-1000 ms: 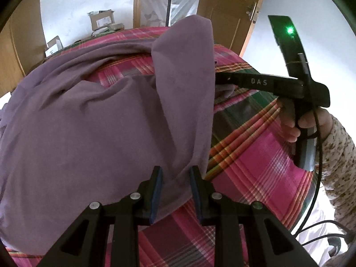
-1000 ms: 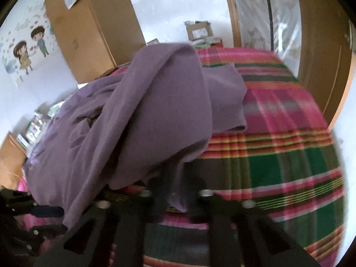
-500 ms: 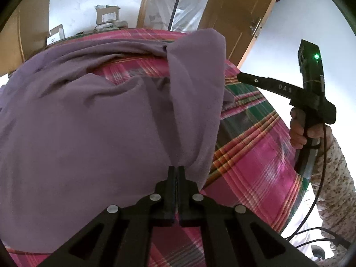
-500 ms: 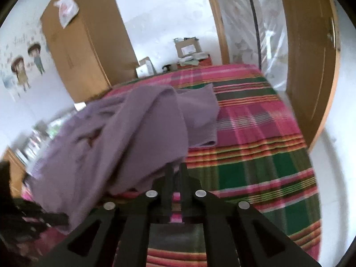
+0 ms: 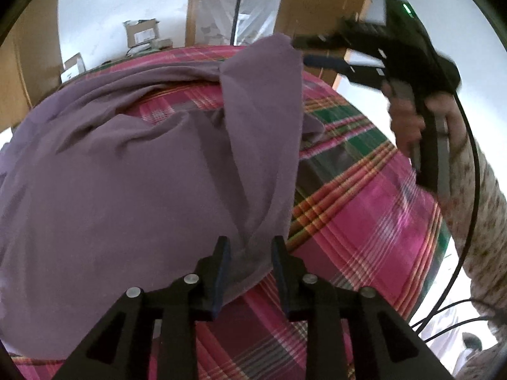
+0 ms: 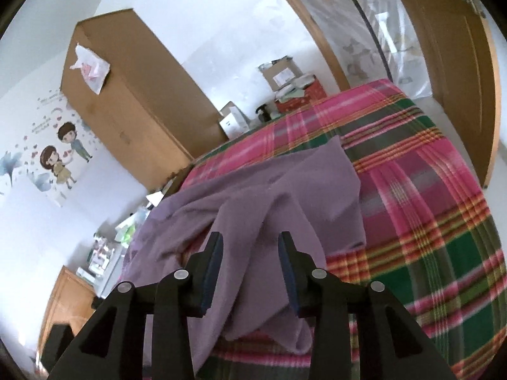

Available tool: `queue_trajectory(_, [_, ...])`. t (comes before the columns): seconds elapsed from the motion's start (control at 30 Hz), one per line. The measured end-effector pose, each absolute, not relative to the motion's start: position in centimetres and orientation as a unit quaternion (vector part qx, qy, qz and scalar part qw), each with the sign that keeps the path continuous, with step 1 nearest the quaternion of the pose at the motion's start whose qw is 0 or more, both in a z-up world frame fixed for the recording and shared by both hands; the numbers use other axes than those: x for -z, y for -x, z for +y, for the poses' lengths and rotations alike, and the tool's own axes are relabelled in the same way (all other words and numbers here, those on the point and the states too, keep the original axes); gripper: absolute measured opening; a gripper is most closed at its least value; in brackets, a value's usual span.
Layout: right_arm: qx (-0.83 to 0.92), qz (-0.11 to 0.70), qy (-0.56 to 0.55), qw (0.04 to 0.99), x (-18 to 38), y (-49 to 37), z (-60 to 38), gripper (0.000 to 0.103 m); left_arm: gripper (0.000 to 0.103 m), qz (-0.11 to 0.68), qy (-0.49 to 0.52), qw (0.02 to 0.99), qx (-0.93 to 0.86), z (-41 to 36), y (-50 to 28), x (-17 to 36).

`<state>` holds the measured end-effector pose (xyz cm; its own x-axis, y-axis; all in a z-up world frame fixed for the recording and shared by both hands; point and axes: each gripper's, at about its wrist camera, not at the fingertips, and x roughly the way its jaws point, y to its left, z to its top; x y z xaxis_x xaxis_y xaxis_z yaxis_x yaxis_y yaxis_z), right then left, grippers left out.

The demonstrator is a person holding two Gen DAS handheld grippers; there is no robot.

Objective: Fold clothes
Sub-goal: 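Grasp the garment edge with the right gripper and lift it toward the left gripper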

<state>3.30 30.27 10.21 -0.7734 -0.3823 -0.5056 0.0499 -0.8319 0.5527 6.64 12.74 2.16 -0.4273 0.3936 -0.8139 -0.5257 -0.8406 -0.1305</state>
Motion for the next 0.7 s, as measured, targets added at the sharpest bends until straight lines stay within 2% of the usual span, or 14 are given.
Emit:
queue_trajectory(0.2, [0.885, -0.316, -0.319, 0.123, -10.1, -0.9, 30.8, 0.037, 0.027, 0.105, 0.463, 0.259, -0.841, 13.9, -6.7, -1.4])
queue_trajectory(0.27, [0.883, -0.318, -0.326, 0.112, -10.0, -0.5, 30.9, 0.026, 0.027, 0.102, 0.463, 0.260, -0.841, 13.9, -6.6, -1.4])
queue_trajectory(0.3, [0.883, -0.318, -0.329, 0.106, -10.0, -0.3, 30.9, 0.015, 0.027, 0.096, 0.463, 0.261, -0.841, 13.7, -6.6, -1.3])
queue_trajectory(0.4, [0.889, -0.312, -0.321, 0.093, -10.4, -0.9, 30.9, 0.005, 0.025, 0.080, 0.467, 0.263, -0.841, 13.2, -6.2, -1.3])
queue_trajectory(0.57, [0.909, -0.299, -0.281, 0.080, -12.1, -3.5, 31.0, 0.003, 0.010, 0.043, 0.475, 0.264, -0.839, 12.2, -5.5, -1.3])
queue_trajectory(0.7, [0.922, -0.289, -0.249, 0.074, -13.8, -6.2, 31.0, 0.003, 0.008, 0.030, 0.467, 0.268, -0.842, 11.8, -5.7, -1.8])
